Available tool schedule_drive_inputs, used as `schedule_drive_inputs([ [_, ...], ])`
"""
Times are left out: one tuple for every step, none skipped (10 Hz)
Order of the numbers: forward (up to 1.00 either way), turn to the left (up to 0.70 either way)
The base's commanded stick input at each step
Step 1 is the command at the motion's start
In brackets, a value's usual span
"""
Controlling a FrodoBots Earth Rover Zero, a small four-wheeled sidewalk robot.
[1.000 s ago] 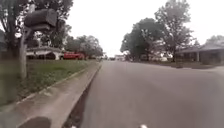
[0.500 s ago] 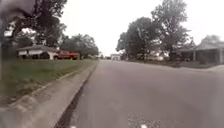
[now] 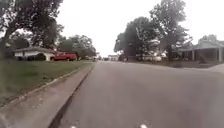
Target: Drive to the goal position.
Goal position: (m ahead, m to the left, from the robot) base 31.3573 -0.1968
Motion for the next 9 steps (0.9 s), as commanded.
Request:
schedule_drive_inputs([
  [1.0, 0.0],
  [1.0, 0.0],
  [1.0, 0.0],
  [1.0, 0.0],
  [1.0, 0.0],
  [1.0, -0.03],
  [1.0, -0.23],
  [1.0, -0.37],
  [1.0, -0.39],
])
